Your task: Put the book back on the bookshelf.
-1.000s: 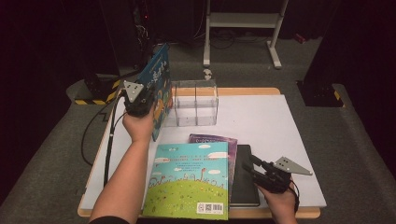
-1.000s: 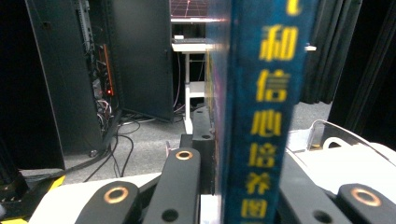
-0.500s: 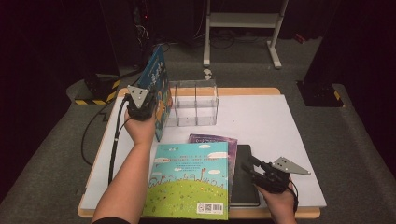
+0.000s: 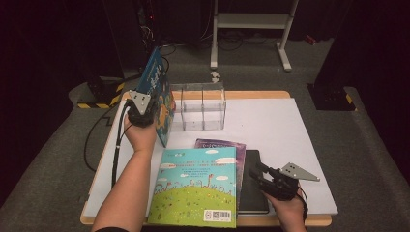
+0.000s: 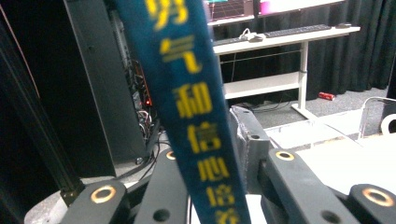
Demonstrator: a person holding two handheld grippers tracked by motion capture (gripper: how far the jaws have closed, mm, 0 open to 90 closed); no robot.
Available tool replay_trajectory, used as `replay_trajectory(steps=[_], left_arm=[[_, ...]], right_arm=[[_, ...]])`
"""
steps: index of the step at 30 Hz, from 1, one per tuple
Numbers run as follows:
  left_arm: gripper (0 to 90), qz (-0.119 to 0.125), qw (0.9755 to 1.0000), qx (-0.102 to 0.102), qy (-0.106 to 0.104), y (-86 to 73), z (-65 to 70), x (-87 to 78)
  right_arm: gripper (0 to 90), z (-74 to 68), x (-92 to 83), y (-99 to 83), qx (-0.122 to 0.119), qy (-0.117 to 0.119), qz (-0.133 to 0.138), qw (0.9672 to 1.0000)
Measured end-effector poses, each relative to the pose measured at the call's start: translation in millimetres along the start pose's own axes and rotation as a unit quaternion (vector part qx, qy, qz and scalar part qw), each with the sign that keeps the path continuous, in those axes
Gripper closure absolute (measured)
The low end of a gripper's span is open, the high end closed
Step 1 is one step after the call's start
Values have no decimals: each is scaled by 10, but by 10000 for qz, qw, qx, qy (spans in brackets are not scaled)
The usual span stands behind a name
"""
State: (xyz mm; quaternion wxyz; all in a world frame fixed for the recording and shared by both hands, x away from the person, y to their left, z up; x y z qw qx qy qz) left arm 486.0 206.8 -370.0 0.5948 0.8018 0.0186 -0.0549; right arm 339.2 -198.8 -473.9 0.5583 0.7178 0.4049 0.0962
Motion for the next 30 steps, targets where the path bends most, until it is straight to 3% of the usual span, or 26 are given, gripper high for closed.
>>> replay_trajectory(steps=[8, 14, 18, 24, 30], left_arm=[[775, 121, 9998, -184, -24, -29, -25, 11], [737, 88, 9985, -505, -211, -70, -56, 5], [653, 127, 9955, -825, -449, -60, -90, -20], [506, 57, 9922, -1002, -734, -82, -100, -94], [420, -122, 9866, -1310, -969, -236, -120, -291]], right_arm=[[524, -1, 14, -13, -4, 4, -32, 10000], [515, -13, 25, -17, -22, 34, -63, 10000], [500, -29, 26, -16, -82, 44, -53, 9999], [463, -63, 51, -33, -222, 102, -94, 9997], [404, -96, 64, -42, -286, 103, -48, 9995]])
Point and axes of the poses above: each handheld gripper's, and its own axes: x roughly forward along the jaws, y roughly out of its top, z roughly to its right, the point moved 3 cm from there along x, roughly forward along the jaws, and after that the axes turned 7 degrees about x, right-handed, at the moved point
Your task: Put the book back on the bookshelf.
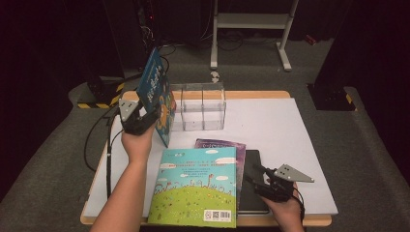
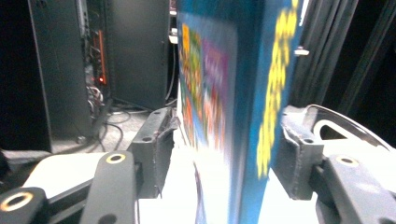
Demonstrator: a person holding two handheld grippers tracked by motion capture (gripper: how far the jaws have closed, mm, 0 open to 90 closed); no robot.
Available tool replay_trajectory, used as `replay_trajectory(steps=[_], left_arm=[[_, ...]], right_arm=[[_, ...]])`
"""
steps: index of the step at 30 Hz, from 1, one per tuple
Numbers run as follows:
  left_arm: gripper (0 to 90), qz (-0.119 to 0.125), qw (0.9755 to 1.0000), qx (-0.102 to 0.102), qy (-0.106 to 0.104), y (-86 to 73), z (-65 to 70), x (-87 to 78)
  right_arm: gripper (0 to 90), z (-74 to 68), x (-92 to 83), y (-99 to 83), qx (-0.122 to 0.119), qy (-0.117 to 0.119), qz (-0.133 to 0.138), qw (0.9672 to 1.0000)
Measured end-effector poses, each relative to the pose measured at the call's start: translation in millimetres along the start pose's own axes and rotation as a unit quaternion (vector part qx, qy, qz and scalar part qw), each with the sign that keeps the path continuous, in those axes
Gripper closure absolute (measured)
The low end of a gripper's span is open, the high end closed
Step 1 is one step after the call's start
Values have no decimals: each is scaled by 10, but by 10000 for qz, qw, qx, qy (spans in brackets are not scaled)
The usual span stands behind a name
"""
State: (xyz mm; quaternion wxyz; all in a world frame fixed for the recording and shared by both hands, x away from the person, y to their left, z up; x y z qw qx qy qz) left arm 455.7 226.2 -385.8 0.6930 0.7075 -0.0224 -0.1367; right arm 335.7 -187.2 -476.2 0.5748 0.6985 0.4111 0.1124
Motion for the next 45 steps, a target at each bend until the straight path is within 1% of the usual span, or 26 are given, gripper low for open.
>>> replay_trajectory(steps=[3, 6, 10, 12, 13, 15, 16, 17, 18, 20, 21, 22, 23, 24, 25, 27, 29, 31, 33, 34, 35, 36, 37, 39, 43, 45], left_arm=[[398, -229, 9996, -5, -188, -127, -21, -124], [384, -393, 9988, -15, -298, -249, -37, -232], [376, -687, 9967, 30, -436, -446, -54, -372], [370, -913, 9941, 31, -591, -556, -49, -426], [367, -1037, 9923, 108, -673, -632, -39, -463], [367, -1226, 9893, 122, -783, -743, -23, -522], [363, -1333, 9872, 64, -869, -810, -19, -561], [362, -1466, 9840, -58, -1010, -901, -6, -610], [359, -1580, 9814, -106, -1087, -959, 3, -639], [355, -1925, 9731, -148, -1258, -1113, 38, -720], [353, -2051, 9700, -148, -1299, -1186, 59, -767], [353, -2182, 9677, -117, -1255, -1257, 77, -813], [354, -2350, 9643, -100, -1214, -1335, 100, -865], [351, -2422, 9622, -89, -1242, -1374, 111, -893], [337, -2552, 9579, -147, -1309, -1429, 140, -933], [311, -2741, 9506, -208, -1443, -1486, 192, -982], [295, -2809, 9464, -276, -1568, -1514, 239, -1017], [285, -2866, 9444, -228, -1594, -1544, 296, -1050], [277, -2823, 9457, -259, -1589, -1555, 321, -1070], [278, -2817, 9451, -295, -1628, -1558, 337, -1080], [299, -2793, 9441, -331, -1717, -1558, 347, -1084], [349, -2780, 9412, -401, -1878, -1557, 360, -1086], [372, -2795, 9403, -370, -1907, -1556, 378, -1083], [359, -2789, 9416, -303, -1864, -1546, 399, -1094], [365, -2795, 9418, -280, -1846, -1540, 421, -1099], [365, -2795, 9411, -251, -1887, -1537, 466, -1095]], right_arm=[[396, -11, 6, -6, 4, 16, 13, 10000], [396, -10, 19, -16, -15, 24, -12, 10000], [390, -10, 34, -30, -22, 33, -37, 10000], [385, -12, 47, -40, -70, -1, -52, 10000], [385, -14, 50, -42, -54, 2, -70, 10000], [386, -19, 55, -46, -74, -3, -84, 9999], [386, -20, 55, -46, -55, 1, -84, 9999], [385, -23, 55, -45, -24, 9, -93, 10000], [380, -27, 54, -43, -39, -9, -101, 9999], [376, -40, 52, -43, -69, -69, -104, 9999], [376, -49, 53, -41, -54, -83, -146, 9998], [375, -60, 53, -41, -54, -83, -180, 9998], [375, -69, 57, -41, -64, -100, -207, 9997], [378, -81, 61, -44, -56, -106, -286, 9995], [386, -88, 64, -47, -50, -96, -329, 9994], [390, -106, 73, -50, -67, -79, -420, 9991], [389, -124, 83, -49, -111, -89, -480, 9987], [379, -140, 93, -49, -129, -72, -555, 9983], [367, -157, 104, -55, -132, -62, -625, 9979], [361, -168, 111, -59, -135, -56, -644, 9978], [355, -182, 117, -64, -141, -46, -677, 9976], [353, -196, 121, -66, -148, -42, -692, 9975], [344, -209, 126, -69, -146, -51, -723, 9973], [350, -231, 136, -75, -164, -78, -785, 9968], [368, -251, 156, -90, -171, -128, -879, 9959], [372, -234, 161, -91, -144, -185, -887, 9958]])
Point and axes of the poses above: each handheld gripper's, and its own axes: x roughly forward along the jaws, y roughly out of its top, z roughly to its right, the point moved 3 cm from there along x, roughly forward along the jaws, and after that the axes turned 7 degrees about x, right-handed, at the moved point
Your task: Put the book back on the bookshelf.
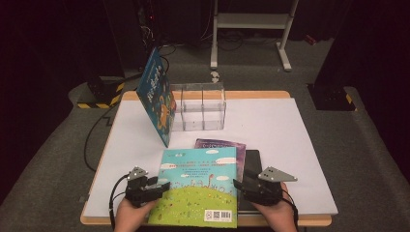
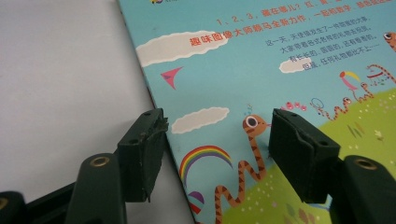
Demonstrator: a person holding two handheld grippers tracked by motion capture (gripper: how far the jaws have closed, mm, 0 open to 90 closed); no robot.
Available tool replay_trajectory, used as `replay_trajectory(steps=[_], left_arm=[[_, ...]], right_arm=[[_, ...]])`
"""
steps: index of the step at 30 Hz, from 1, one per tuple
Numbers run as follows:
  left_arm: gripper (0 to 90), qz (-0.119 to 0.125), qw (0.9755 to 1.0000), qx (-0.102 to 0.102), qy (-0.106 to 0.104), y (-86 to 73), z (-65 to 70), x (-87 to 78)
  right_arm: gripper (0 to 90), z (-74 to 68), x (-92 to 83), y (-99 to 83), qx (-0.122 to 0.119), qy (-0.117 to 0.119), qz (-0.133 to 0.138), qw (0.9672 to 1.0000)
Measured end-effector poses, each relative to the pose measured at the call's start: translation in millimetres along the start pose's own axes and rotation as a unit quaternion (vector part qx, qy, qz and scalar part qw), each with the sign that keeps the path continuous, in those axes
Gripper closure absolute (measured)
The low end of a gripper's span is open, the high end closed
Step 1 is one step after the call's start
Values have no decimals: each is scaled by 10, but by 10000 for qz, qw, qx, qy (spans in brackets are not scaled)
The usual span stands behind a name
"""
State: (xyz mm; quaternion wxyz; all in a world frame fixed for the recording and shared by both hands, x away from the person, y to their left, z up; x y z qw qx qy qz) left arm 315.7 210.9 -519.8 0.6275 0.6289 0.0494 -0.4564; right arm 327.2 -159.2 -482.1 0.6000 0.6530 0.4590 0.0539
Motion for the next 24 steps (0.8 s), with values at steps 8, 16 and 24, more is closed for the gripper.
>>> replay_trajectory(steps=[8, 16, 24], left_arm=[[371, -2, 9991, 296, -301, 121, 315, 191], [371, 151, 9976, 538, -417, 238, 527, 323], [309, 641, 9942, 159, -847, 266, 404, 276]], right_arm=[[377, 167, -36, 22, 266, -207, 40, 9994], [374, 403, -233, 97, 424, -556, 236, 9973], [372, 470, -233, -25, 454, -919, 63, 9947]])
Point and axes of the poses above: each handheld gripper's, and its own axes: x roughly forward along the jaws, y roughly out of its top, z roughly to its right, the point moved 3 cm from there along x, roughly forward along the jaws, and after that the axes turned 7 degrees about x, right-handed, at the moved point
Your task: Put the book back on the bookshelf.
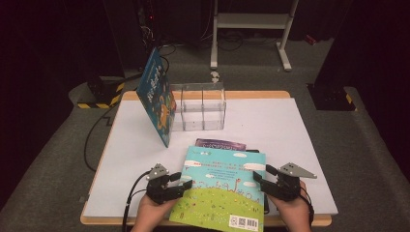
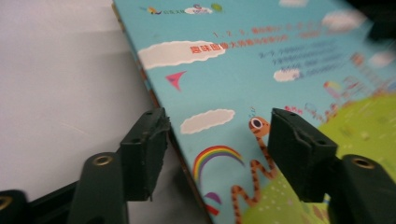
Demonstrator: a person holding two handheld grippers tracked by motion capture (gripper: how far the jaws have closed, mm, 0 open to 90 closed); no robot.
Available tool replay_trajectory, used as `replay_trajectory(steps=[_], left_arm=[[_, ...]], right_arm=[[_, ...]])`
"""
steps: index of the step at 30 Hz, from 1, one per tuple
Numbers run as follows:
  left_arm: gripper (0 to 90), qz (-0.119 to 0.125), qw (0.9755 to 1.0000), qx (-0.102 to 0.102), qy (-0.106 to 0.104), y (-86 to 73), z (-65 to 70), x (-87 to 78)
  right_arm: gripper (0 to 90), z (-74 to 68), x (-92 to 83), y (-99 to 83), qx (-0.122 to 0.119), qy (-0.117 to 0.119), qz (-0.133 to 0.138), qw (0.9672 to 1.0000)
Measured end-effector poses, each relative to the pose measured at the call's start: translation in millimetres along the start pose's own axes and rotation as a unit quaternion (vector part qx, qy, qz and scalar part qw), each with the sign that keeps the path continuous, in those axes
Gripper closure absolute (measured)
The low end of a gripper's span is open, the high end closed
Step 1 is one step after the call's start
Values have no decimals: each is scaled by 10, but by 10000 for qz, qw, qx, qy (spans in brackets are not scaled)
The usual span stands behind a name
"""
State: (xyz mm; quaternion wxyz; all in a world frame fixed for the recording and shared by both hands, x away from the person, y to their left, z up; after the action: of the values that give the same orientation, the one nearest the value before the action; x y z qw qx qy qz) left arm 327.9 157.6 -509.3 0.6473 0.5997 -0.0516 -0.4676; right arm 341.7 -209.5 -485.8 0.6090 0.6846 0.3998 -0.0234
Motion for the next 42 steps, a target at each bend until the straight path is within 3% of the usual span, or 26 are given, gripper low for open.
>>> replay_trajectory(steps=[2, 4, 7, 11, 15, 17, 19, 23, 25, 32, 36, 42], left_arm=[[281, -43, 10000, -2, -32, -1, 1, 15], [281, -86, 9998, -42, -198, -7, 31, 53], [243, -109, 9998, -22, -172, -12, 41, 73], [244, -99, 9998, -7, -182, -13, 38, 72], [217, -104, 9993, -188, -302, -17, -18, 94], [196, -192, 9975, -399, -552, -24, -14, 142], [198, -232, 9960, -409, -764, -27, 29, 177], [198, -216, 9975, -182, -655, 12, 67, 142], [209, -187, 9976, -147, -656, 26, 73, 123], [246, -120, 9983, -83, -557, 70, 92, 73], [263, -74, 9988, -27, -474, 124, 103, 61], [294, 99, 9984, -1, -548, 259, 69, 102]], right_arm=[[365, 26, 10, -38, 140, 53, 20, 9999], [341, 40, -3, -48, 250, 80, 37, 9996], [275, 32, -7, -79, 347, 207, -5, 9992], [223, -23, 18, -116, 392, 403, -144, 9983], [210, -49, 25, -113, 376, 360, -205, 9984], [210, -40, 26, -119, 422, 394, -226, 9981], [209, -35, 26, -122, 473, 433, -251, 9976], [194, -18, 42, -141, 599, 493, -365, 9963], [178, -19, 59, -148, 668, 541, -430, 9954], [197, -51, 60, -89, 667, 364, -583, 9954], [216, -57, 64, -11, 594, 277, -512, 9965], [274, -8, 107, 184, 588, 200, -263, 9977]])
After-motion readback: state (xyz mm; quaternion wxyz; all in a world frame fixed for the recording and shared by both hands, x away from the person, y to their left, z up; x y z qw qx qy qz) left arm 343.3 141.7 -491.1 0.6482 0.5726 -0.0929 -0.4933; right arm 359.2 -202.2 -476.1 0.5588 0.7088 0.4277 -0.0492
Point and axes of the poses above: each handheld gripper's, and its own axes: x roughly forward along the jaws, y roughly out of its top, z roughly to its right, the point moved 3 cm from there along x, roughly forward along the jaws, and after that the axes turned 7 degrees about x, right-handed, at the moved point
